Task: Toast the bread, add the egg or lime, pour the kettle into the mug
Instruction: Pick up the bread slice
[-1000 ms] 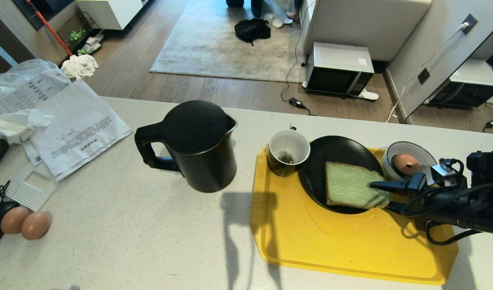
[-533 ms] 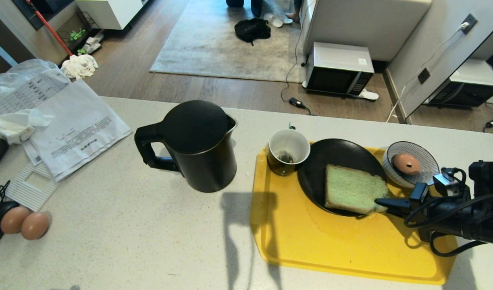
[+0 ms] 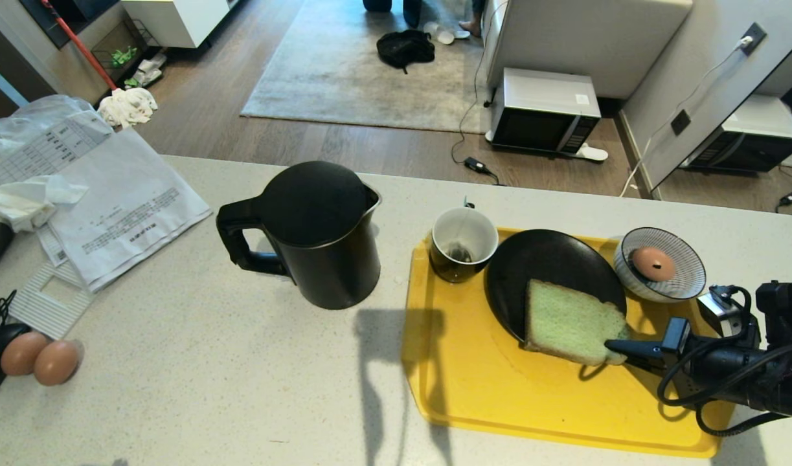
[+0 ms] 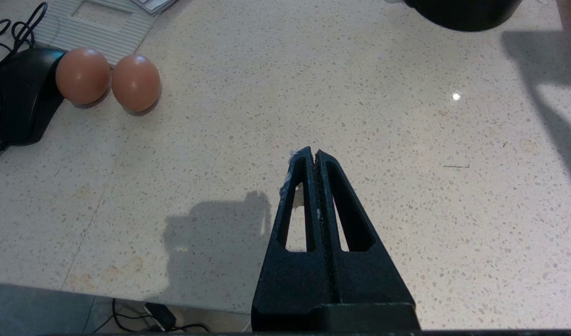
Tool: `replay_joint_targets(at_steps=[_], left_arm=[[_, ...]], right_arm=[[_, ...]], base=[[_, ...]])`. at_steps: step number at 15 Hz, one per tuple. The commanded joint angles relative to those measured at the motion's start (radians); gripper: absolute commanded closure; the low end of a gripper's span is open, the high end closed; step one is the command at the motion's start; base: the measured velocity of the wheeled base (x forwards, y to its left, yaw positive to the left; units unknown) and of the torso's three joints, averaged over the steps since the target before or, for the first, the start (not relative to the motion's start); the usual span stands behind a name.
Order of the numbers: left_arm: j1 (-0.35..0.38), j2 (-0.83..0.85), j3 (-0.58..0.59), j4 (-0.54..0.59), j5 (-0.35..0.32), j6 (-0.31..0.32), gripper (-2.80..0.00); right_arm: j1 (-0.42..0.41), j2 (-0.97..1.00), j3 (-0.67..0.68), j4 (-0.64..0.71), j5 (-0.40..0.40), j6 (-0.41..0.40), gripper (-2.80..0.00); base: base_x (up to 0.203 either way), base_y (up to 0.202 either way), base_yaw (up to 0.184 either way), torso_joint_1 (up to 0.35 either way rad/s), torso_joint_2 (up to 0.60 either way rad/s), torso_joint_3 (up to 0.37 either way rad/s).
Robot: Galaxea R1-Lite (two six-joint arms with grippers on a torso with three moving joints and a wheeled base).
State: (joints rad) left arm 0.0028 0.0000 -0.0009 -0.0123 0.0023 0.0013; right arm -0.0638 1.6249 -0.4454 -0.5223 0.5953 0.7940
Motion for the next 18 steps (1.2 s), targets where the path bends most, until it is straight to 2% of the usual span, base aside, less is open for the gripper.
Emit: replay_joint_targets(at_steps=[1, 3, 4, 12, 18], left_arm=[[0.0, 0.0, 0.001, 0.0, 0.001, 0.0, 0.0], [0.0, 0.0, 0.001, 0.0, -0.001, 0.0, 0.0], [0.0, 0.0, 0.001, 0.0, 0.001, 0.0, 0.0], [0.0, 0.0, -0.001, 0.0, 0.0, 0.0, 0.0], [0.0, 0.0, 0.0, 0.0, -0.001, 0.0, 0.0]], right_arm=[[0.001, -0.007, 0.007, 0.005, -0.03, -0.026, 0.0], [0.001, -0.018, 0.013, 0.007, -0.064, -0.097, 0.0], [0.0, -0.028, 0.023, 0.007, -0.069, -0.106, 0.0], [-0.001, -0.108, 0.03, 0.007, -0.068, -0.101, 0.0], [0.0, -0.285, 0.055, 0.044, -0.066, -0.061, 0.0]], base=[[0.0, 0.0, 0.0, 0.0, 0.0, 0.0], [0.0, 0.0, 0.0, 0.0, 0.0, 0.0], [0.0, 0.0, 0.0, 0.0, 0.0, 0.0], [0.0, 0.0, 0.0, 0.0, 0.0, 0.0], [0.0, 0.0, 0.0, 0.0, 0.0, 0.0]])
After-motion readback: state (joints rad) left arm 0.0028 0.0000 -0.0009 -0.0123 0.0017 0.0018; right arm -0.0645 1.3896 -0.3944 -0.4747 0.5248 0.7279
